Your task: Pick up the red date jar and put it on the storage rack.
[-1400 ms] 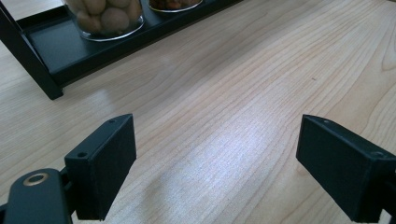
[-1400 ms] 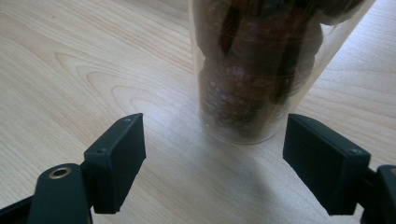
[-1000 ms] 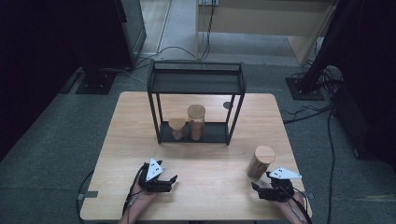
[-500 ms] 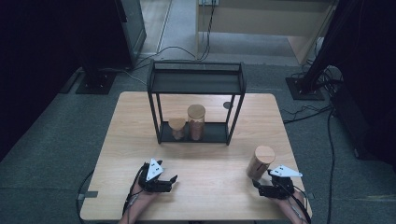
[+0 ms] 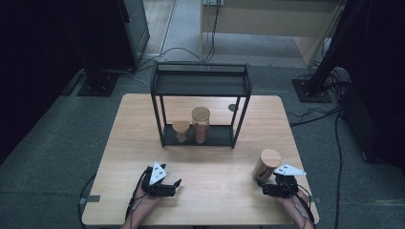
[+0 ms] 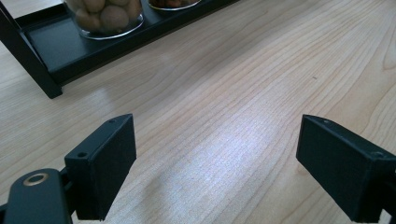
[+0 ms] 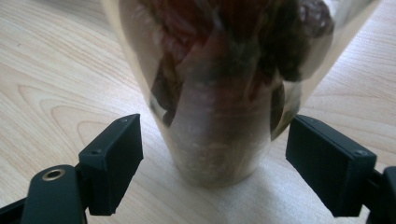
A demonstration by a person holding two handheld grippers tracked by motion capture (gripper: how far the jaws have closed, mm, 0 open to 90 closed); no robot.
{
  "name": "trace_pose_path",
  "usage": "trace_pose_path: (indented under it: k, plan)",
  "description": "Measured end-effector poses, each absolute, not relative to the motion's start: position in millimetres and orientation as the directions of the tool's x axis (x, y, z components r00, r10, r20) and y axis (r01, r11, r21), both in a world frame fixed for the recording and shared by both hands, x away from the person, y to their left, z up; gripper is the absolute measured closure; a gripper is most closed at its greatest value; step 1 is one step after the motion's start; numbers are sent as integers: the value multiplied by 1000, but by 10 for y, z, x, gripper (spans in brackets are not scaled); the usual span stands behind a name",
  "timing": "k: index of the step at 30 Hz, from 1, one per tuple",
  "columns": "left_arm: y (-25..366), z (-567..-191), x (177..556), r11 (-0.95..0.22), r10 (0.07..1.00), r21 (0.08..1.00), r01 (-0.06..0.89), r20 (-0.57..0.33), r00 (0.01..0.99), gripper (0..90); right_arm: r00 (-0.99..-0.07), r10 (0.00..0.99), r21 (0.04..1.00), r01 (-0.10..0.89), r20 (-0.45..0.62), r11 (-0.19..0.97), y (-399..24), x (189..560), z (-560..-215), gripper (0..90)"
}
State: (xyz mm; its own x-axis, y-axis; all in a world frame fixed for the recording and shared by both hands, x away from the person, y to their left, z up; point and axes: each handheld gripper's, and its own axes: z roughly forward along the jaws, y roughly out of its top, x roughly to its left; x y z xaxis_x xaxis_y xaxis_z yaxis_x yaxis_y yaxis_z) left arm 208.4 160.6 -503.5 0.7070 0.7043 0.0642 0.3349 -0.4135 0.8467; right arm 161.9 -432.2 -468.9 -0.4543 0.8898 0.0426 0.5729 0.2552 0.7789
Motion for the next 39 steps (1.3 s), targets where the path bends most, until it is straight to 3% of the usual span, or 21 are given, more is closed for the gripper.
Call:
trace_pose_path:
  k: [27,39]
  plan:
    - [1599,-5035,2080,-415,705,846,334,67,706,119,-414,909,846,500,43,187,-4283,1565,-4858,141]
    - [1602,-5036,2082,-414,704,846,335,65,707,120,-414,909,858,482,42,180,-4246,1554,-4903,235]
